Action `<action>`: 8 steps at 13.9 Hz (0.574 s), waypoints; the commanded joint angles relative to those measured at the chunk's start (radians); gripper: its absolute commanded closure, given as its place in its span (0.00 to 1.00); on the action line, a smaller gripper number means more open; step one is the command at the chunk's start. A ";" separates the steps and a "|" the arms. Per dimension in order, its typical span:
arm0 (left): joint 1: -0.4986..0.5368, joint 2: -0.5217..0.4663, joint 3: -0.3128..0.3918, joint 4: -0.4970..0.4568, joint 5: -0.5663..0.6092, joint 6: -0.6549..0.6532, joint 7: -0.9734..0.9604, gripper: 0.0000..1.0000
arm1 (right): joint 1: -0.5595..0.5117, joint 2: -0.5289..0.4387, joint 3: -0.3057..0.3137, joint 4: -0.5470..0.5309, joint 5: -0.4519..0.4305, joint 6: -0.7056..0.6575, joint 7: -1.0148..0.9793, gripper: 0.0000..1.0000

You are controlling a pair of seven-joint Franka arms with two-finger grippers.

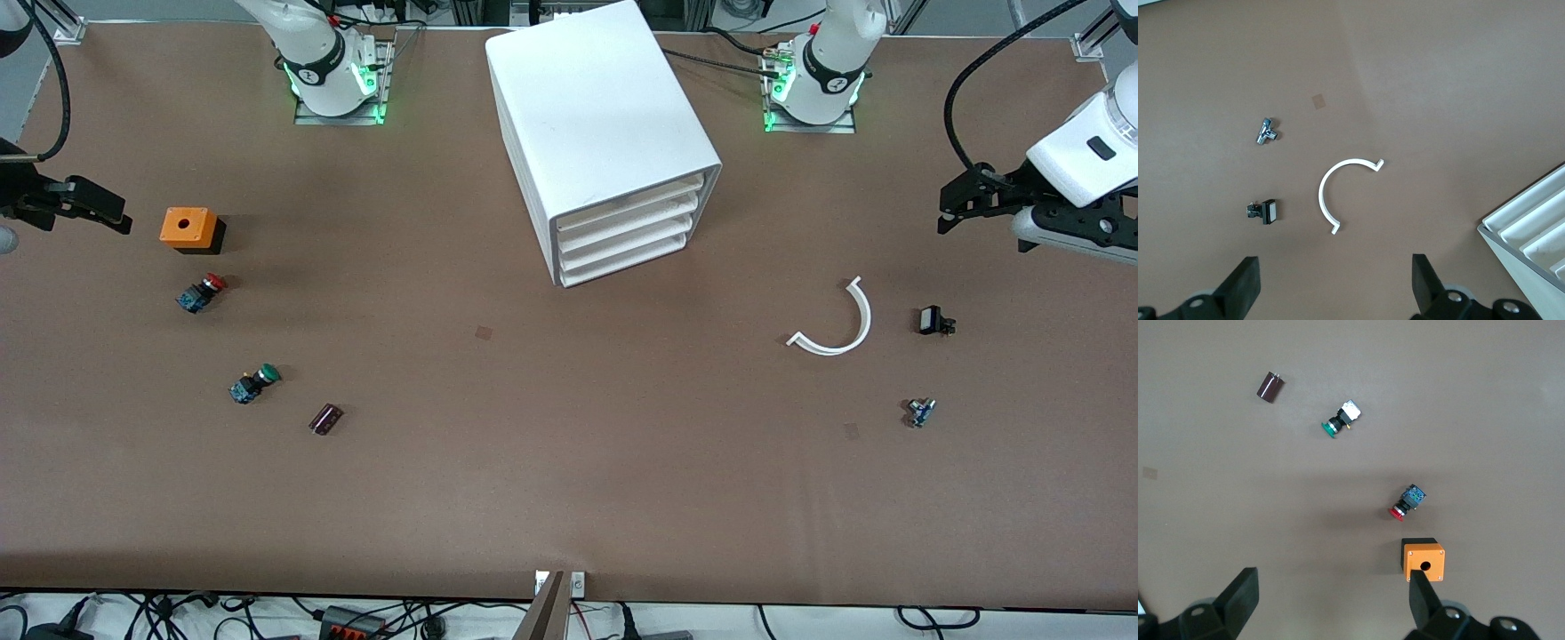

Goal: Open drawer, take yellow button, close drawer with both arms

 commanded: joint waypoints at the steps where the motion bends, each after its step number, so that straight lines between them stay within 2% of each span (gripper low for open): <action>1: 0.003 -0.010 -0.005 0.008 0.024 -0.017 0.017 0.00 | -0.008 -0.018 0.004 -0.016 0.012 0.000 -0.019 0.00; 8: 0.003 -0.010 -0.005 0.008 0.024 -0.017 0.018 0.00 | -0.005 -0.009 0.010 -0.006 0.015 -0.003 -0.019 0.00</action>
